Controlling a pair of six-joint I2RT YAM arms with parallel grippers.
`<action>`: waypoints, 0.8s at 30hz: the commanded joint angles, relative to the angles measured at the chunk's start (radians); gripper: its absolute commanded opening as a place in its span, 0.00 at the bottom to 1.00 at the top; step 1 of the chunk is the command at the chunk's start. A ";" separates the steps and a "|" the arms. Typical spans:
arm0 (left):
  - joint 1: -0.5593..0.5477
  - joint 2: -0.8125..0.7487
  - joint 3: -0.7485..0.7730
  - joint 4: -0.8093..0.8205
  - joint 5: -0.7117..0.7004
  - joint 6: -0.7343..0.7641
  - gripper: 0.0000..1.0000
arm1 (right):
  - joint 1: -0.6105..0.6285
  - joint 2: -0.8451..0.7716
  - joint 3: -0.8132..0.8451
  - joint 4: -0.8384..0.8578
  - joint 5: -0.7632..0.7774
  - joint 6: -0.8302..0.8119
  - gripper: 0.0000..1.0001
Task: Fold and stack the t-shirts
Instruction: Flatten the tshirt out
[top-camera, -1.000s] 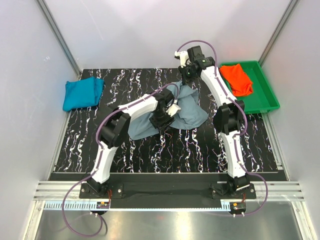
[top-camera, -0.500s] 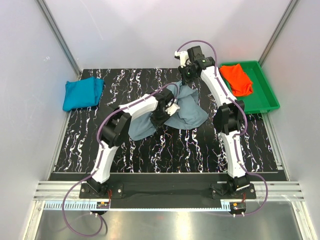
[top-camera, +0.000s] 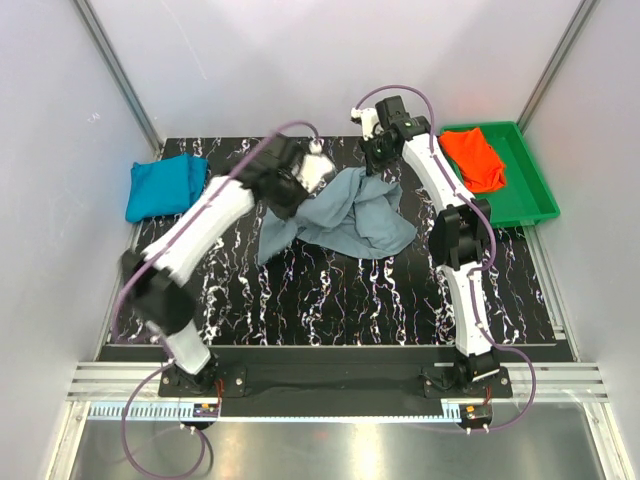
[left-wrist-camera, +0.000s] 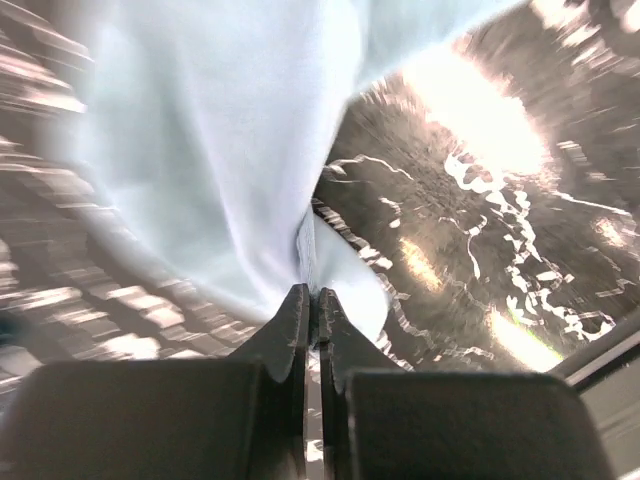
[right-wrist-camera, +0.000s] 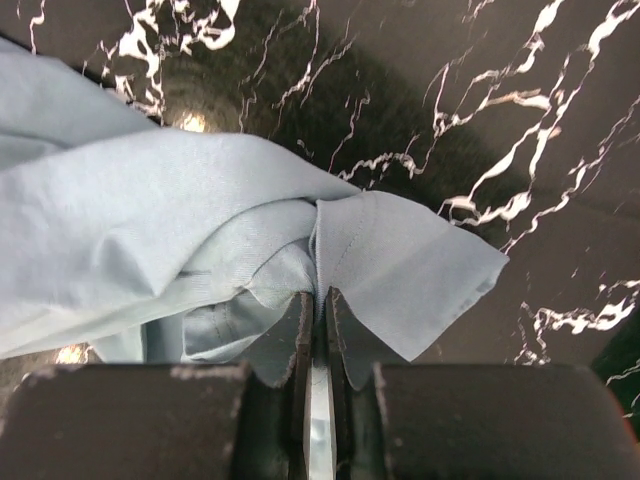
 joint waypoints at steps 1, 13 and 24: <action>-0.004 -0.185 0.078 -0.045 -0.002 0.100 0.00 | -0.008 -0.113 -0.030 0.003 -0.015 0.021 0.00; 0.280 -0.080 0.081 0.004 -0.057 0.005 0.00 | 0.001 -0.093 -0.079 0.009 0.096 -0.026 0.19; 0.341 0.148 0.288 -0.004 -0.093 -0.024 0.00 | -0.007 -0.189 -0.248 0.211 0.204 -0.095 0.69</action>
